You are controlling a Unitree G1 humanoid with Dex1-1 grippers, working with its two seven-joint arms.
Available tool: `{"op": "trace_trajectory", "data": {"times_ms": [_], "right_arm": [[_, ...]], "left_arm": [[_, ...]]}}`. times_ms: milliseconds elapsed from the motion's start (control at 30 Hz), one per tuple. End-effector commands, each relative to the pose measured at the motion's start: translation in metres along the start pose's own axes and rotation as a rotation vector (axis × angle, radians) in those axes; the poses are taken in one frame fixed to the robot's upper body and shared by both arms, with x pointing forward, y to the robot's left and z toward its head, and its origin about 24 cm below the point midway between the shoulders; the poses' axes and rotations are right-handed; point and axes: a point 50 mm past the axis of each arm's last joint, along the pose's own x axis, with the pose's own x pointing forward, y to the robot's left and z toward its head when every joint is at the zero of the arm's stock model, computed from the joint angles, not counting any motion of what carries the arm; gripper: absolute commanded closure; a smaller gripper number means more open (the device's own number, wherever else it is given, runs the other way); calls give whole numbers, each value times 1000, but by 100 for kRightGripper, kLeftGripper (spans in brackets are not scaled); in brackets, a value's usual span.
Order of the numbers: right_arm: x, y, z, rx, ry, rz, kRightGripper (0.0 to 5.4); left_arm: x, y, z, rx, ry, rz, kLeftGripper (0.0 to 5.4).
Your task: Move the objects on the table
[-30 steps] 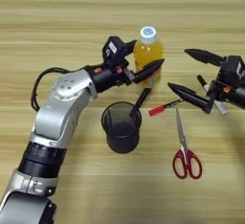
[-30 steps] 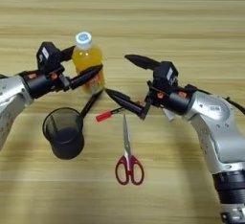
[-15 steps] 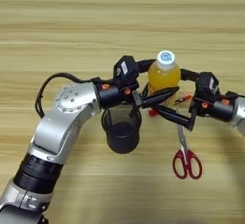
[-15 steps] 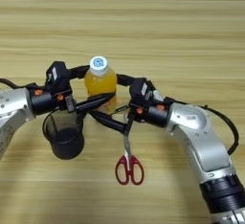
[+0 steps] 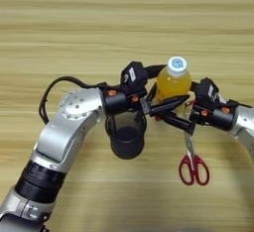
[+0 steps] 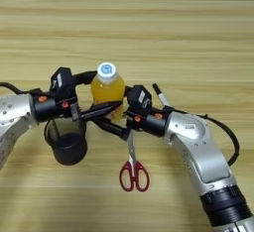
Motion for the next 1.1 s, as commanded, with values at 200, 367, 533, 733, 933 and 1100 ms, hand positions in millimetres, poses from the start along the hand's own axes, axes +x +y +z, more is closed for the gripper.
{"op": "trace_trajectory", "data": {"times_ms": [200, 367, 533, 733, 933, 1100], "right_arm": [[1, -6, 8, -23, -18, -20, 195], [1, -6, 12, -21, -38, -22, 196], [1, -6, 13, -23, -46, -21, 196], [1, -9, 15, -20, -53, -36, 197], [0, -12, 15, -12, -56, -60, 197], [-1, -18, 14, -1, -56, -99, 197]], "left_arm": [[0, 0, 4, 37, -16, -10, 188], [-1, 3, 2, 34, -12, 0, 188], [-1, 7, 0, 36, -11, 25, 188], [0, 9, 1, 41, -33, 41, 132], [0, 11, 2, 46, -54, 61, 89], [0, 14, 10, 72, -112, 103, 40]]}}
